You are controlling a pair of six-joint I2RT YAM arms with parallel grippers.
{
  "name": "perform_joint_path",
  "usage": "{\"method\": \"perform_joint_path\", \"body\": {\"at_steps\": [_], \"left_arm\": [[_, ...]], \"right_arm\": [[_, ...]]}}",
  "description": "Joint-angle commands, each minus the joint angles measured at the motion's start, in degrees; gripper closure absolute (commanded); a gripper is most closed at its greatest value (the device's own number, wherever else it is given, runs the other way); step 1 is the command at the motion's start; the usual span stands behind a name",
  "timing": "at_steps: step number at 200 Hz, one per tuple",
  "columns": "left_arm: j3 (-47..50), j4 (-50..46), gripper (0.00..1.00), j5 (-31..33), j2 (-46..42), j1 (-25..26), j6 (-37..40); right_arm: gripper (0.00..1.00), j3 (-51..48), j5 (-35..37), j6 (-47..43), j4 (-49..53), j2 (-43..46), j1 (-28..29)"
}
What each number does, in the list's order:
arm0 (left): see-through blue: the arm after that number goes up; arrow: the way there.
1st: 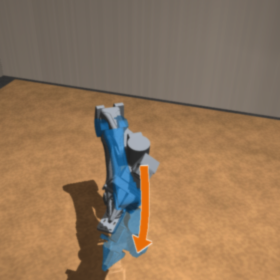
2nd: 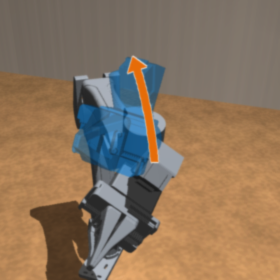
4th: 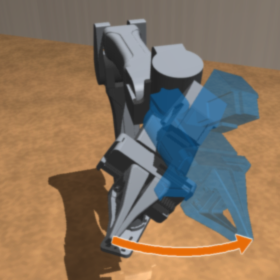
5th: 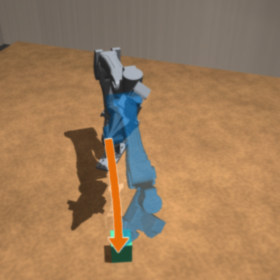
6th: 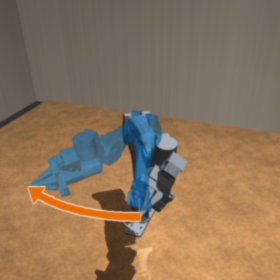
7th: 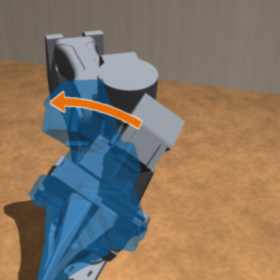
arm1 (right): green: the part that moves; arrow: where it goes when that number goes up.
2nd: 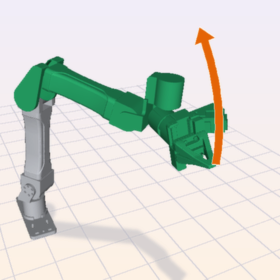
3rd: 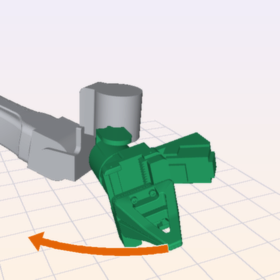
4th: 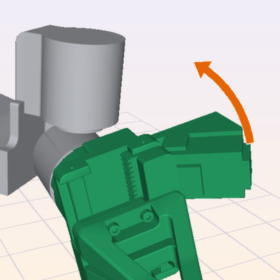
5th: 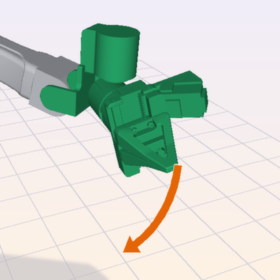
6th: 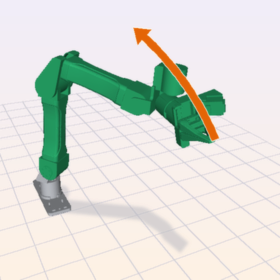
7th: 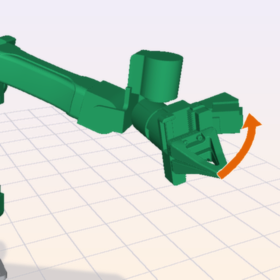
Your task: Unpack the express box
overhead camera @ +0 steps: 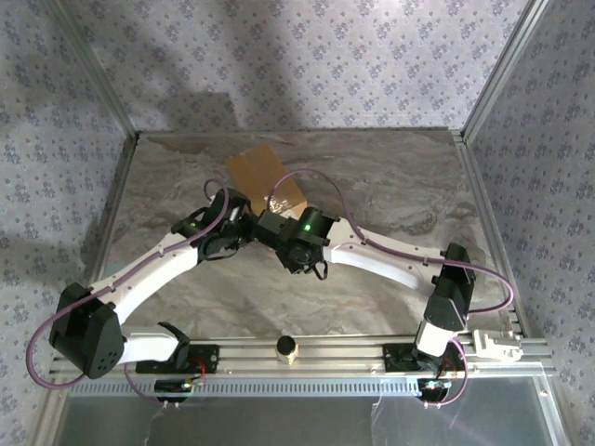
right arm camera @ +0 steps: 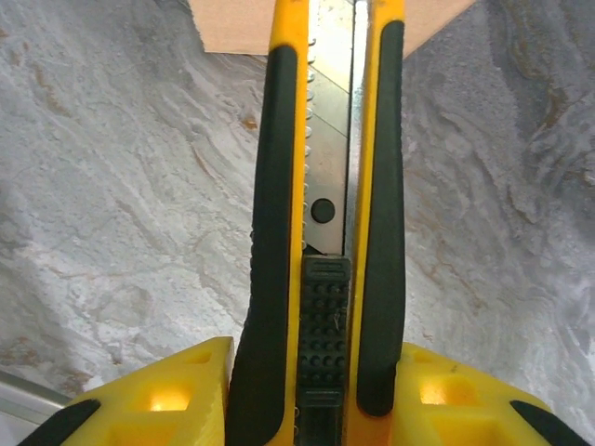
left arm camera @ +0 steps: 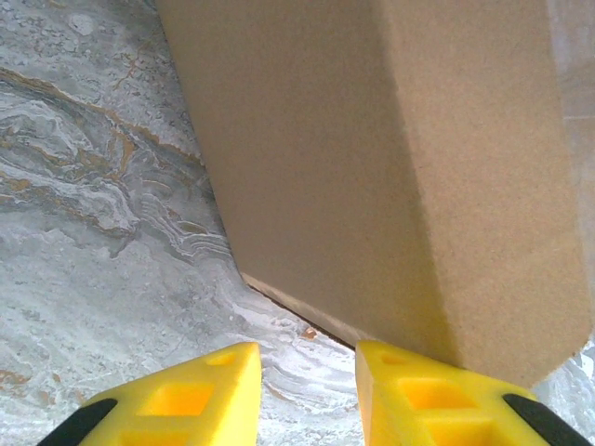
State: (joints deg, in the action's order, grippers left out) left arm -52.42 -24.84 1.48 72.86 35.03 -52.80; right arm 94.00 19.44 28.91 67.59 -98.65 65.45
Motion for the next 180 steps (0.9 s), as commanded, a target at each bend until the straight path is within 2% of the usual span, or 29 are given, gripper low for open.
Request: {"method": "perform_joint_path", "body": {"at_steps": [1,41,105,148,180], "left_arm": [[-3.2,1.8,0.67,-2.0,-0.4,2.1,2.4],[-5.5,-5.3,0.66,1.6,-3.6,1.5,5.5],[-8.6,-11.4,0.6,1.2,-6.8,-5.2,9.0],[-16.5,-9.5,0.49,-0.6,1.3,-7.6,13.6],[-21.7,-8.1,0.48,0.0,10.5,-8.2,15.4]], "right_arm": [[1.0,1.2,-4.8,-7.0,-1.9,-1.6,4.0],[1.0,-1.5,-0.8,-5.9,0.3,0.3,2.0],[1.0,-6.6,-0.8,-4.6,-2.3,5.2,0.7],[1.0,-7.9,-1.4,-5.3,-3.8,7.2,1.0],[1.0,-8.7,-2.1,-5.5,-5.1,8.3,1.0]]}}
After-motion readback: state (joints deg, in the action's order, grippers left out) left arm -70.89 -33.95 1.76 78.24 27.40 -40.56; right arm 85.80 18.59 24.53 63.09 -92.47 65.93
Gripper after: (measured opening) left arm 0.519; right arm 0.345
